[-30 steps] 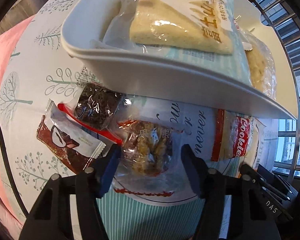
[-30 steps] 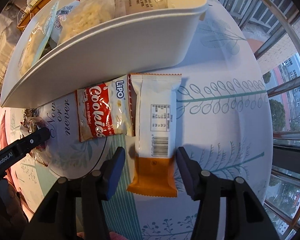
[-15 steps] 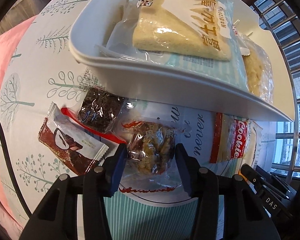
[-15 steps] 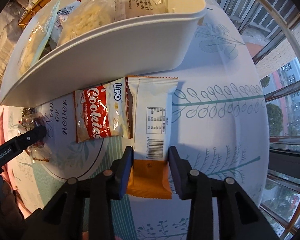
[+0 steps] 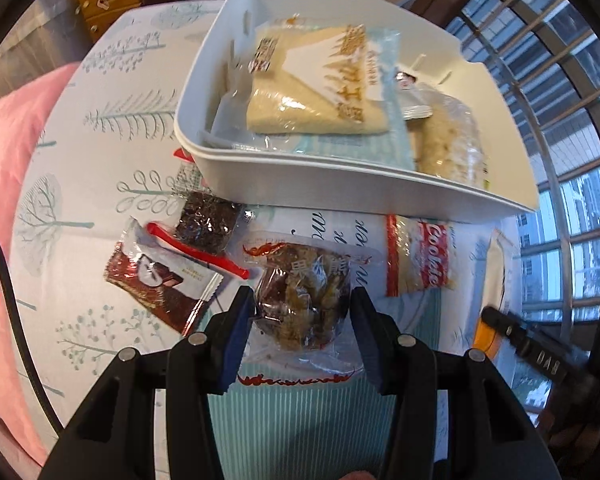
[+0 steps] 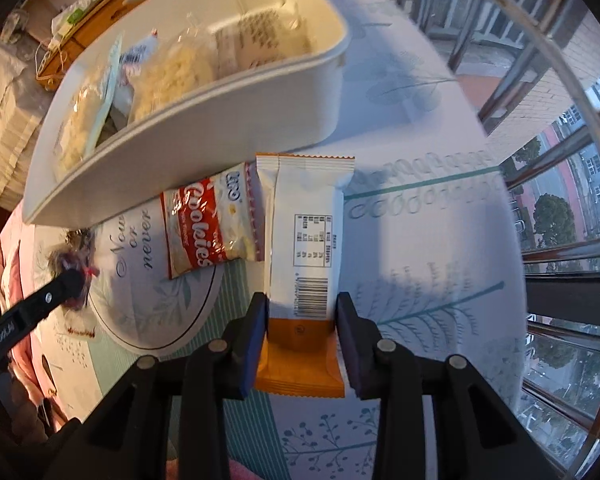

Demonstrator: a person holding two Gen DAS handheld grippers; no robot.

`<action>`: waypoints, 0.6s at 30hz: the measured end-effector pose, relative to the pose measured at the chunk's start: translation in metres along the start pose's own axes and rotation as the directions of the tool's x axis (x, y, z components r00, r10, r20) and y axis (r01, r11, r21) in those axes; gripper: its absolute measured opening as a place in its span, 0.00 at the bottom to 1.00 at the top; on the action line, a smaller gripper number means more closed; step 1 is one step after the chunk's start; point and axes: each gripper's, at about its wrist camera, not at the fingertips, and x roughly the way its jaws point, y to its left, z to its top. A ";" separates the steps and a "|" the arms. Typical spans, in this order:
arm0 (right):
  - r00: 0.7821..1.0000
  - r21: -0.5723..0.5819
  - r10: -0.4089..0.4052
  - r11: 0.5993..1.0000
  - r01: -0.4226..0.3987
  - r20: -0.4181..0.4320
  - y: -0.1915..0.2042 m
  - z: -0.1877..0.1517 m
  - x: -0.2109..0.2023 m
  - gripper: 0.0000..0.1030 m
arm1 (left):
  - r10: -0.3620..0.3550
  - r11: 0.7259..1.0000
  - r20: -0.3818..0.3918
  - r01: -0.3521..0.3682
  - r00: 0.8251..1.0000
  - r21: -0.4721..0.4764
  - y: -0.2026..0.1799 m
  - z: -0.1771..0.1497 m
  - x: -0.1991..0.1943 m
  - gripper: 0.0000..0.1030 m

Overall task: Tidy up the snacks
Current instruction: 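Carry the nut bag and bar packet into the basket and open both tools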

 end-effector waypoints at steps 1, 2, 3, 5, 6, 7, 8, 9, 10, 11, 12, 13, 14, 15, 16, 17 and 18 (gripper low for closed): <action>1.000 0.012 -0.002 1.000 0.002 0.011 -0.004 0.000 -0.005 0.34 | -0.001 1.000 0.001 0.001 1.000 0.008 -0.002 0.003 -0.004 0.46; 1.000 0.025 -0.004 1.000 0.003 0.019 -0.005 -0.003 -0.009 0.34 | -0.005 1.000 0.001 0.005 1.000 0.017 -0.001 0.002 -0.010 0.46; 1.000 0.041 -0.003 0.999 0.001 0.026 -0.009 -0.004 -0.014 0.34 | -0.009 1.000 0.001 0.009 1.000 0.027 0.000 0.002 -0.015 0.46; 0.999 0.077 0.005 0.997 -0.007 0.039 -0.019 -0.005 -0.023 0.34 | -0.020 0.999 0.006 0.019 1.000 0.049 -0.003 0.001 -0.027 0.46; 0.999 0.092 0.006 0.996 -0.011 0.049 -0.023 -0.005 -0.029 0.34 | -0.025 0.998 0.010 0.024 1.000 0.061 -0.003 0.001 -0.032 0.46; 0.998 0.100 0.005 0.995 -0.011 0.058 -0.022 -0.005 -0.028 0.34 | -0.030 0.996 0.016 0.029 0.999 0.080 -0.005 0.001 -0.039 0.46; 0.998 0.107 0.005 0.994 -0.012 0.068 -0.024 -0.005 -0.032 0.34 | -0.030 0.995 0.027 0.028 0.999 0.092 -0.010 0.002 -0.042 0.46; 0.997 0.111 0.005 0.994 -0.014 0.081 -0.027 -0.004 -0.038 0.34 | -0.031 0.994 0.045 0.026 0.999 0.108 -0.012 0.003 -0.050 0.46; 0.996 0.107 0.003 0.994 -0.013 0.090 -0.026 0.001 -0.042 0.34 | -0.031 0.993 0.057 0.024 0.998 0.120 -0.019 0.005 -0.055 0.46; 0.995 0.099 0.001 0.995 -0.011 0.102 -0.027 0.004 -0.046 0.34 | -0.034 0.991 0.065 0.025 0.997 0.134 -0.022 0.007 -0.062 0.46; 0.993 0.090 -0.003 0.996 -0.007 0.116 -0.027 0.010 -0.050 0.34 | -0.036 0.988 0.074 0.025 0.997 0.149 -0.025 0.010 -0.068 0.46; 0.991 0.083 -0.007 0.997 -0.004 0.133 -0.027 0.015 -0.056 0.34 | -0.037 0.987 0.084 0.023 0.996 0.161 -0.028 0.013 -0.074 0.46; 0.989 0.077 -0.007 0.997 -0.004 0.148 -0.028 0.020 -0.060 0.34 | -0.039 0.985 0.090 0.023 0.995 0.172 -0.029 0.015 -0.078 0.46; 0.987 0.074 -0.005 0.997 -0.007 0.158 -0.028 0.025 -0.062 0.34 | -0.043 0.982 0.099 0.024 0.994 0.186 -0.032 0.019 -0.085 0.46; 0.985 0.069 -0.001 0.998 -0.011 0.173 -0.030 0.030 -0.068 0.34 | -0.045 0.981 0.105 0.024 0.993 0.194 -0.035 0.023 -0.091 0.46; 0.983 0.064 0.001 0.998 -0.013 0.185 -0.029 0.034 -0.071 0.34 | -0.050 0.979 0.109 0.027 0.993 0.204 -0.038 0.028 -0.095 0.46; 0.980 0.057 0.005 0.998 -0.016 0.200 -0.028 0.038 -0.076 0.34 | -0.051 0.976 0.113 0.026 0.992 0.216 -0.041 0.032 -0.099 0.46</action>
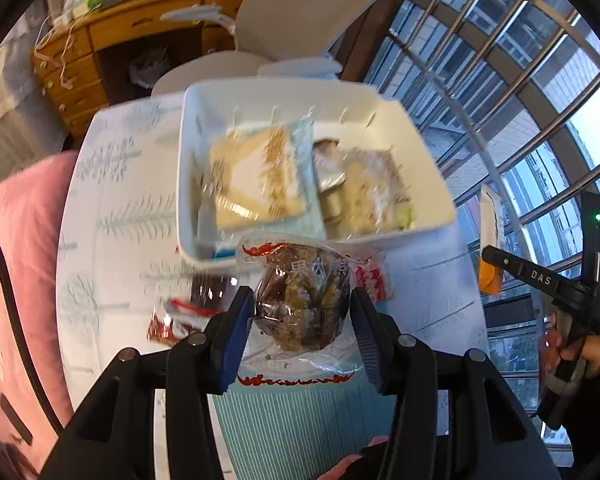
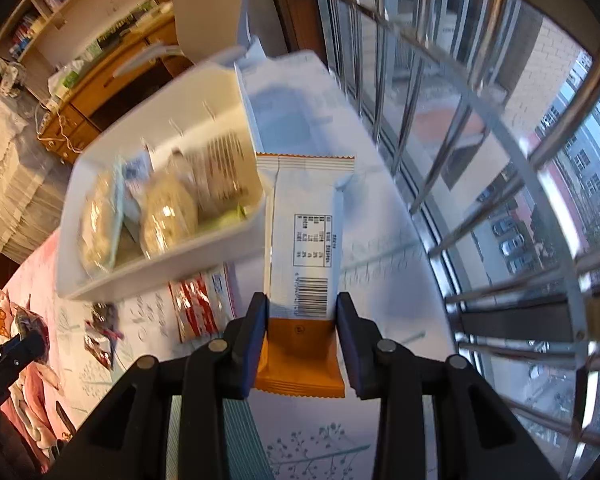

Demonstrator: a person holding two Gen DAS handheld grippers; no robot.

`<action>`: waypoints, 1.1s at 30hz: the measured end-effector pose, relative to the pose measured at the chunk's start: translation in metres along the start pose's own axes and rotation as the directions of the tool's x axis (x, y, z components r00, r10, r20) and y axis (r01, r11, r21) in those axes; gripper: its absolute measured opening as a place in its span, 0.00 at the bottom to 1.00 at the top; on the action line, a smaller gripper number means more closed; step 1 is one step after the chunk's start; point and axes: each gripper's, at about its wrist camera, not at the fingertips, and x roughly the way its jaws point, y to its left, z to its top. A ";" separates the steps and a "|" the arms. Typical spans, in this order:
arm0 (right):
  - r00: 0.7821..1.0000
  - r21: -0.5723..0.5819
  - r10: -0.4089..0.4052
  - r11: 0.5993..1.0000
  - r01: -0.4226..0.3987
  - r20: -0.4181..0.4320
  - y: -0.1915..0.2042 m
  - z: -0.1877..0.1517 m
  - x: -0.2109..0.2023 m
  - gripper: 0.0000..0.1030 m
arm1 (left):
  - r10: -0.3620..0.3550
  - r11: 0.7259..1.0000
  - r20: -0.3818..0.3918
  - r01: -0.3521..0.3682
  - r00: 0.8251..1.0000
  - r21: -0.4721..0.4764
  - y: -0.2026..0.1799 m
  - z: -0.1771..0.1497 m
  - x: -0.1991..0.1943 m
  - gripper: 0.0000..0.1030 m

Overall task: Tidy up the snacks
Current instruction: 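Carry the nut bag and bar packet into the basket and open both tools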

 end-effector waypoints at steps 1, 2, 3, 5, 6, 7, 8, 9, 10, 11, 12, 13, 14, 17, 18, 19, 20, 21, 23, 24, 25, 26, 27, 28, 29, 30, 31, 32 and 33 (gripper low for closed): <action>1.000 -0.008 0.004 1.000 -0.004 0.015 0.001 0.006 -0.004 0.34 | 0.003 1.000 0.005 -0.003 1.000 0.012 -0.004 0.005 -0.003 0.46; 1.000 -0.017 0.008 1.000 -0.008 0.027 0.002 0.011 -0.006 0.34 | 0.007 1.000 0.014 -0.007 1.000 0.027 -0.007 0.012 -0.006 0.47; 0.999 -0.026 0.014 1.000 -0.013 0.038 0.002 0.017 -0.009 0.34 | 0.009 0.999 0.019 -0.010 1.000 0.036 -0.011 0.015 -0.007 0.47; 0.998 -0.043 0.029 0.999 -0.027 0.061 0.005 0.028 -0.013 0.34 | 0.011 0.999 0.030 -0.013 0.999 0.053 -0.018 0.026 -0.009 0.47; 0.997 -0.053 0.037 0.998 -0.033 0.070 0.006 0.034 -0.015 0.34 | 0.010 0.998 0.034 -0.012 0.999 0.057 -0.021 0.029 -0.011 0.47; 0.996 -0.063 0.046 0.997 -0.041 0.080 0.008 0.040 -0.016 0.34 | 0.010 0.998 0.040 -0.012 0.999 0.061 -0.023 0.034 -0.010 0.47; 0.995 -0.073 0.055 0.996 -0.049 0.087 0.011 0.045 -0.017 0.34 | 0.011 0.998 0.047 -0.014 0.999 0.062 -0.026 0.039 -0.009 0.47; 0.993 -0.082 0.065 0.995 -0.058 0.094 0.013 0.050 -0.018 0.34 | 0.011 0.998 0.053 -0.014 0.999 0.057 -0.028 0.046 -0.008 0.47; 0.992 -0.092 0.077 0.993 -0.068 0.099 0.017 0.056 -0.018 0.34 | 0.007 0.998 0.056 -0.010 0.998 0.056 -0.030 0.050 -0.007 0.47; 0.991 -0.100 0.089 0.992 -0.078 0.103 0.020 0.060 -0.017 0.34 | 0.002 0.998 0.059 -0.006 0.998 0.057 -0.033 0.057 -0.004 0.47; 0.990 -0.108 0.099 0.990 -0.088 0.104 0.023 0.064 -0.017 0.34 | 0.004 0.998 0.063 -0.008 0.998 0.058 -0.036 0.062 -0.002 0.47; 0.988 -0.118 0.114 0.988 -0.101 0.104 0.026 0.068 -0.015 0.34 | 0.007 0.998 0.064 -0.011 0.998 0.060 -0.039 0.067 0.000 0.47; 0.987 -0.129 0.126 0.985 -0.112 0.103 0.030 0.071 -0.014 0.34 | 0.011 0.998 0.064 -0.015 0.998 0.061 -0.041 0.073 0.003 0.47; 0.982 -0.162 0.162 0.976 -0.145 0.093 0.041 0.081 -0.009 0.34 | 0.014 0.999 0.060 -0.017 0.998 0.051 -0.048 0.088 0.016 0.47; 0.981 -0.175 0.171 0.972 -0.154 0.088 0.045 0.083 -0.006 0.34 | 0.014 0.999 0.059 -0.017 0.998 0.048 -0.051 0.092 0.020 0.47; 0.980 -0.192 0.183 0.967 -0.165 0.079 0.049 0.085 -0.004 0.34 | 0.014 0.999 0.058 -0.017 0.998 0.045 -0.052 0.096 0.025 0.47; 0.979 -0.207 0.191 0.963 -0.173 0.070 0.051 0.086 -0.001 0.35 | 0.012 0.999 0.055 -0.014 0.998 0.042 -0.055 0.100 0.029 0.47; 0.978 -0.221 0.198 0.958 -0.180 0.059 0.054 0.087 0.002 0.35 | 0.008 0.999 0.052 -0.009 0.999 0.037 -0.056 0.103 0.034 0.47; 0.978 -0.241 0.206 0.952 -0.190 0.040 0.058 0.086 0.008 0.35 | 0.005 0.999 0.048 -0.006 0.999 0.032 -0.060 0.108 0.041 0.47; 0.976 -0.244 0.214 0.949 -0.201 0.028 0.059 0.086 0.012 0.35 | 0.005 0.999 0.047 -0.007 0.999 0.032 -0.062 0.109 0.044 0.47; 0.975 -0.242 0.221 0.947 -0.210 0.019 0.059 0.087 0.015 0.35 | 0.007 0.999 0.048 -0.009 0.999 0.033 -0.063 0.111 0.047 0.47; 0.973 -0.236 0.230 0.946 -0.221 0.012 0.058 0.087 0.017 0.35 | 0.006 0.999 0.048 -0.007 0.999 0.032 -0.065 0.112 0.049 0.47; 0.970 -0.229 0.242 0.945 -0.235 0.005 0.058 0.087 0.020 0.35 | 0.000 1.000 0.047 -0.001 0.999 0.027 -0.065 0.113 0.052 0.47; 0.967 -0.222 0.256 0.942 -0.251 -0.004 0.057 0.087 0.023 0.35 | -0.008 1.000 0.043 0.007 0.999 0.019 -0.064 0.114 0.053 0.48; 0.965 -0.218 0.263 0.941 -0.259 -0.011 0.057 0.087 0.024 0.35 | -0.021 1.000 0.034 0.021 0.999 0.013 -0.063 0.116 0.056 0.56; 0.963 -0.215 0.270 0.939 -0.267 -0.016 0.056 0.087 0.026 0.35 | -0.025 1.000 0.029 0.025 0.999 0.006 -0.062 0.116 0.058 0.61; 0.961 -0.212 0.276 0.938 -0.273 -0.019 0.055 0.087 0.027 0.35 | -0.020 1.000 0.029 0.020 0.999 -0.001 -0.060 0.117 0.058 0.61; 0.961 -0.212 0.277 0.938 -0.276 -0.022 0.054 0.087 0.027 0.35 | -0.011 1.000 0.034 0.012 0.999 -0.015 -0.058 0.117 0.058 0.62; 0.960 -0.213 0.278 0.937 -0.277 -0.025 0.053 0.087 0.028 0.35 | -0.009 1.000 0.033 0.010 0.999 -0.027 -0.055 0.117 0.057 0.63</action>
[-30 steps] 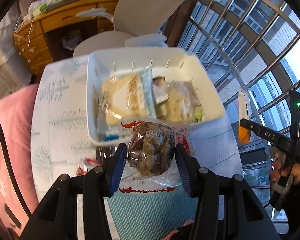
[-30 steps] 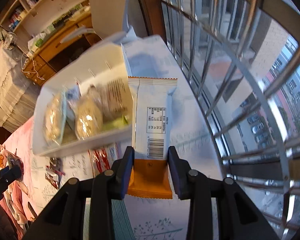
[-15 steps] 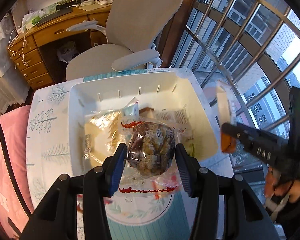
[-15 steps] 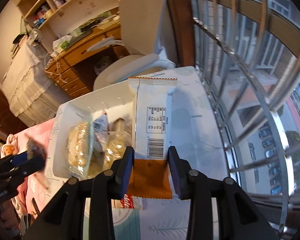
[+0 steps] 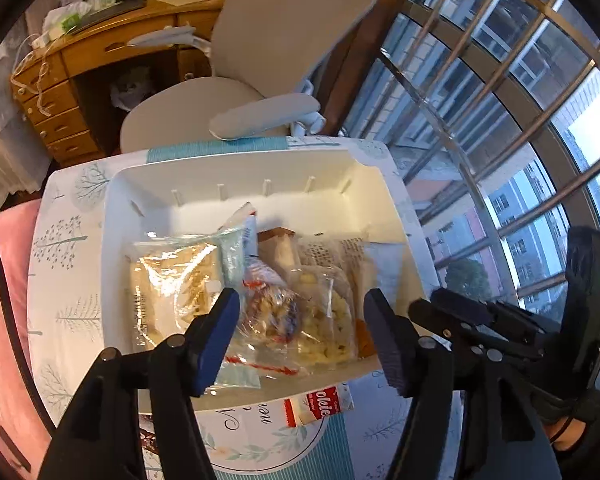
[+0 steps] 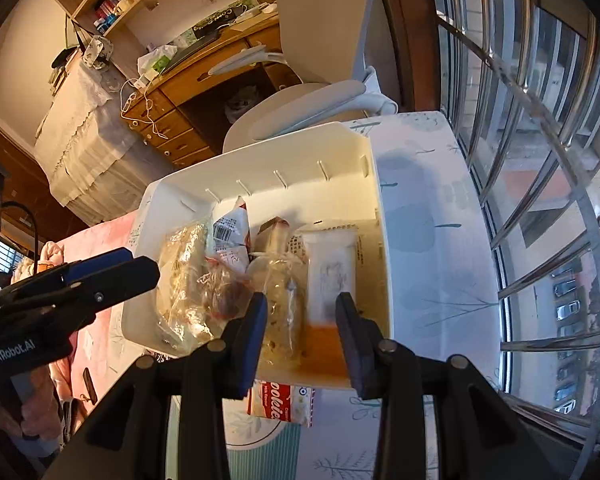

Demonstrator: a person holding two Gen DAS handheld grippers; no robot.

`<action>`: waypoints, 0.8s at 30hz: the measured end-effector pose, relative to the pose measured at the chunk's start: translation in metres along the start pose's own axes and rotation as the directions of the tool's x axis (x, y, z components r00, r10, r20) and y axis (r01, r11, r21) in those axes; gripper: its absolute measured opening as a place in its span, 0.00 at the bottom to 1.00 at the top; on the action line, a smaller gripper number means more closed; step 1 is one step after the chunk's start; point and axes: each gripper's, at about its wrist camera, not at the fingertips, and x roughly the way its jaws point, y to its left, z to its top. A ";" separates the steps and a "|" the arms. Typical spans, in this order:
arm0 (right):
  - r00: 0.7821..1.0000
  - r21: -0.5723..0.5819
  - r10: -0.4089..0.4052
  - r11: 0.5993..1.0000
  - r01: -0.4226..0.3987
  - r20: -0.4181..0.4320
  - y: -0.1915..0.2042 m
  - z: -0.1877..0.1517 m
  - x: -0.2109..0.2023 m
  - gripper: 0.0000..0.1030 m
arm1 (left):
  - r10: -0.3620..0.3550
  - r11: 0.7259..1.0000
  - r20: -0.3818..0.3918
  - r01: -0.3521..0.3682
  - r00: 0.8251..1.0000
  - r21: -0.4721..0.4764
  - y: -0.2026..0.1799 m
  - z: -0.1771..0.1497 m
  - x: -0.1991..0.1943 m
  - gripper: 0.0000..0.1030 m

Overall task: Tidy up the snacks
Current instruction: 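Reach the left tool to the chocolate packet while the right tool reaches the Lipo Cookies bag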

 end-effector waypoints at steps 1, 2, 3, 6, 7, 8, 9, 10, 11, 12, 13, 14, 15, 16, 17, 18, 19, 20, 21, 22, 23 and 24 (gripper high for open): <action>1.000 0.001 0.000 1.000 0.000 -0.003 -0.001 -0.001 0.000 0.35 | 0.000 1.000 -0.003 0.000 1.000 -0.013 0.003 -0.001 0.000 0.63; 1.000 0.002 0.001 1.000 -0.001 -0.007 -0.003 -0.001 0.000 0.35 | -0.002 1.000 -0.009 0.001 1.000 -0.030 0.006 -0.002 -0.001 0.63; 1.000 0.005 0.003 1.000 -0.003 -0.009 -0.005 -0.002 0.001 0.35 | -0.005 0.999 -0.013 0.004 1.000 -0.044 0.009 -0.003 -0.001 0.63; 1.000 0.021 0.004 1.000 -0.003 -0.013 -0.009 -0.005 0.000 0.36 | -0.002 0.998 -0.024 0.000 1.000 -0.068 0.018 -0.010 -0.005 0.63; 1.000 0.031 0.004 1.000 -0.004 -0.013 -0.010 -0.006 0.000 0.36 | 0.001 0.997 -0.023 -0.003 1.000 -0.072 0.022 -0.013 -0.007 0.63; 1.000 0.038 0.005 0.999 -0.005 -0.013 -0.011 -0.008 0.000 0.36 | 0.004 0.997 -0.022 -0.006 1.000 -0.074 0.025 -0.015 -0.009 0.63; 1.000 0.054 0.009 0.999 -0.009 -0.010 -0.013 -0.010 -0.001 0.36 | 0.008 0.997 -0.018 -0.010 1.000 -0.078 0.029 -0.019 -0.012 0.63; 1.000 0.067 0.015 0.998 -0.014 -0.007 -0.014 -0.012 -0.001 0.36 | 0.011 0.997 -0.012 -0.012 1.000 -0.082 0.033 -0.023 -0.016 0.63; 1.000 0.074 0.019 0.997 -0.018 -0.007 -0.015 -0.013 -0.002 0.36 | 0.014 0.996 -0.003 -0.014 1.000 -0.089 0.038 -0.028 -0.022 0.63; 1.000 0.081 0.023 0.996 -0.022 -0.008 -0.015 -0.016 -0.002 0.36 | 0.018 0.995 0.006 -0.017 1.000 -0.100 0.044 -0.034 -0.028 0.63; 1.000 0.084 0.022 0.996 -0.022 -0.008 -0.015 -0.018 -0.003 0.36 | 0.020 0.994 0.011 -0.018 1.000 -0.109 0.049 -0.038 -0.033 0.63; 1.000 0.087 0.022 0.996 -0.021 -0.007 -0.014 -0.021 -0.004 0.36 | 0.022 0.993 0.014 -0.020 1.000 -0.119 0.055 -0.044 -0.038 0.63; 1.000 0.091 0.023 0.996 -0.023 -0.005 -0.013 -0.024 -0.005 0.36 | 0.026 0.991 0.020 -0.023 0.999 -0.128 0.061 -0.050 -0.044 0.63; 1.000 0.094 0.025 0.995 -0.025 -0.004 -0.012 -0.027 -0.006 0.36 | 0.030 0.990 0.027 -0.026 0.999 -0.136 0.066 -0.054 -0.049 0.63; 1.000 0.096 0.027 0.995 -0.027 -0.001 -0.011 -0.029 -0.007 0.36 | 0.034 0.988 0.041 -0.028 0.999 -0.151 0.073 -0.061 -0.056 0.63; 1.000 0.100 0.029 0.995 -0.029 0.003 -0.010 -0.032 -0.008 0.36 | 0.034 0.986 0.049 -0.026 0.998 -0.163 0.078 -0.066 -0.061 0.63; 1.000 0.106 0.031 0.994 -0.031 0.006 -0.009 -0.036 -0.009 0.36 | 0.034 0.984 0.057 -0.024 0.998 -0.176 0.084 -0.071 -0.066 0.63; 0.999 0.111 0.033 0.993 -0.033 0.007 -0.008 -0.039 -0.010 0.36 | 0.038 0.981 0.067 -0.024 0.997 -0.190 0.090 -0.076 -0.071 0.63; 0.999 0.114 0.034 0.993 -0.035 0.007 -0.007 -0.042 -0.010 0.36 | 0.043 0.979 0.074 -0.027 0.996 -0.204 0.096 -0.082 -0.075 0.63; 0.999 0.117 0.034 0.993 -0.034 0.008 -0.004 -0.046 -0.010 0.36 | 0.047 0.976 0.078 -0.029 0.996 -0.216 0.100 -0.087 -0.078 0.63; 1.000 0.117 0.030 0.993 -0.031 0.007 -0.002 -0.050 -0.010 0.36 | 0.050 0.973 0.080 -0.031 0.996 -0.228 0.105 -0.093 -0.081 0.63; 1.000 0.118 0.025 0.993 -0.026 0.005 0.000 -0.055 -0.010 0.36 | 0.054 0.970 0.078 -0.033 0.996 -0.239 0.110 -0.099 -0.083 0.63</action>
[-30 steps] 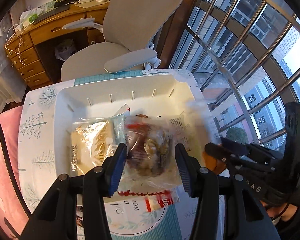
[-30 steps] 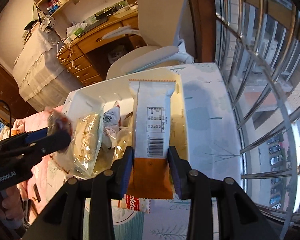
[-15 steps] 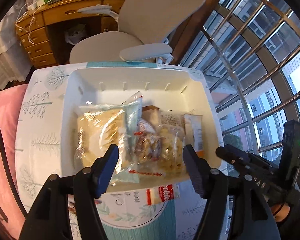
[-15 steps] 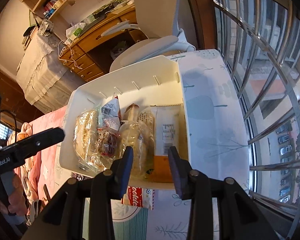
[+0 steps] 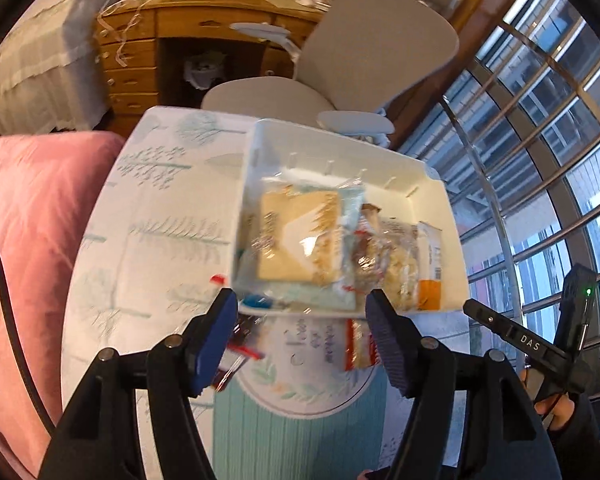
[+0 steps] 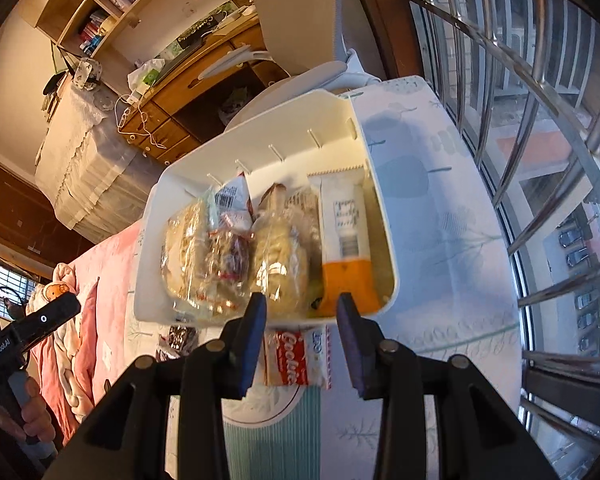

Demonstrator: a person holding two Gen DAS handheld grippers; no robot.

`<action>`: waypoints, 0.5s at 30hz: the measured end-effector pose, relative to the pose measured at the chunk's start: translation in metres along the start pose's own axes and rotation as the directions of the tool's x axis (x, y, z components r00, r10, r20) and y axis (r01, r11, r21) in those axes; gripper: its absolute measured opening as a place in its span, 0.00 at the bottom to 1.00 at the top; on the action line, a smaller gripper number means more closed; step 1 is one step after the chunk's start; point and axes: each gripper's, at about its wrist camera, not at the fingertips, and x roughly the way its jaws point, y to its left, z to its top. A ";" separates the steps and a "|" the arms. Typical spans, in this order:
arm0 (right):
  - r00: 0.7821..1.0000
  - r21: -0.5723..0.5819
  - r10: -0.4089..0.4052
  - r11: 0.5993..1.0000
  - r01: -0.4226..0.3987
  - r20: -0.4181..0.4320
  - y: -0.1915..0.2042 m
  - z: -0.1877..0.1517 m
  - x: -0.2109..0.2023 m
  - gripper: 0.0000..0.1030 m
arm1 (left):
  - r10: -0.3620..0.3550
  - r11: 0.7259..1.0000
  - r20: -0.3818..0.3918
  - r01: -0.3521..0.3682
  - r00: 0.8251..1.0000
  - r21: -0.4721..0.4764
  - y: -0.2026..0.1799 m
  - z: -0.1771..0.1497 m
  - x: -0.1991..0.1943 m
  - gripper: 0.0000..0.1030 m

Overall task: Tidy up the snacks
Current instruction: 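Reach the left tool to the chocolate packet while the right tool reaches the Lipo Cookies bag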

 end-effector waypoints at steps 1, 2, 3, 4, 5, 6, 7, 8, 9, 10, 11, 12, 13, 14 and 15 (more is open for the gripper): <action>1.000 0.000 -0.004 1.000 0.004 -0.002 0.001 -0.004 0.000 0.37 | 0.003 1.000 -0.003 -0.003 1.000 -0.008 0.006 -0.004 -0.002 0.63; 1.000 -0.001 -0.008 1.000 0.008 -0.004 0.003 -0.008 0.001 0.37 | 0.008 1.000 -0.007 -0.008 1.000 -0.011 0.010 -0.008 -0.003 0.63; 1.000 -0.001 -0.012 1.000 0.012 -0.008 0.004 -0.012 0.003 0.38 | 0.014 1.000 -0.013 -0.014 1.000 -0.013 0.015 -0.011 -0.003 0.63; 1.000 0.001 -0.016 1.000 0.016 -0.012 0.005 -0.018 0.004 0.39 | 0.021 1.000 -0.018 -0.021 1.000 -0.013 0.019 -0.016 -0.004 0.63; 1.000 0.006 -0.018 1.000 0.018 -0.015 0.005 -0.023 0.006 0.39 | 0.028 1.000 -0.024 -0.029 0.999 -0.010 0.024 -0.020 -0.005 0.63; 1.000 0.010 -0.018 1.000 0.018 -0.017 0.006 -0.028 0.007 0.40 | 0.031 0.999 -0.025 -0.031 0.999 -0.008 0.027 -0.024 -0.005 0.63; 1.000 0.011 -0.019 1.000 0.019 -0.017 0.007 -0.032 0.009 0.41 | 0.033 0.999 -0.027 -0.033 0.999 -0.007 0.030 -0.027 -0.005 0.63; 1.000 0.011 -0.025 1.000 0.025 -0.017 0.007 -0.037 0.011 0.41 | 0.034 0.999 -0.030 -0.035 0.999 -0.006 0.033 -0.030 -0.006 0.63; 0.999 0.012 -0.032 0.999 0.032 -0.020 0.008 -0.042 0.014 0.43 | 0.034 0.999 -0.036 -0.034 0.999 -0.005 0.037 -0.034 -0.006 0.63; 0.999 0.017 -0.033 0.999 0.033 -0.026 0.009 -0.047 0.016 0.43 | 0.034 0.999 -0.044 -0.034 0.998 -0.004 0.039 -0.036 -0.006 0.63; 0.999 0.025 -0.031 0.999 0.032 -0.030 0.011 -0.051 0.019 0.44 | 0.036 0.999 -0.056 -0.036 0.998 -0.001 0.042 -0.039 -0.004 0.63; 0.999 0.032 -0.032 0.999 0.034 -0.034 0.012 -0.055 0.021 0.45 | 0.038 0.999 -0.069 -0.038 0.997 0.007 0.044 -0.041 -0.003 0.63; 0.999 0.037 -0.037 0.999 0.038 -0.037 0.013 -0.059 0.024 0.46 | 0.041 0.999 -0.079 -0.040 0.996 0.015 0.047 -0.044 -0.002 0.63; 0.998 0.041 -0.042 0.998 0.044 -0.039 0.014 -0.063 0.026 0.47 | 0.046 0.999 -0.095 -0.043 0.994 0.028 0.050 -0.046 0.001 0.63; 0.998 0.044 -0.050 0.998 0.051 -0.041 0.015 -0.067 0.028 0.47 | 0.048 0.998 -0.104 -0.045 0.993 0.034 0.051 -0.048 0.003 0.64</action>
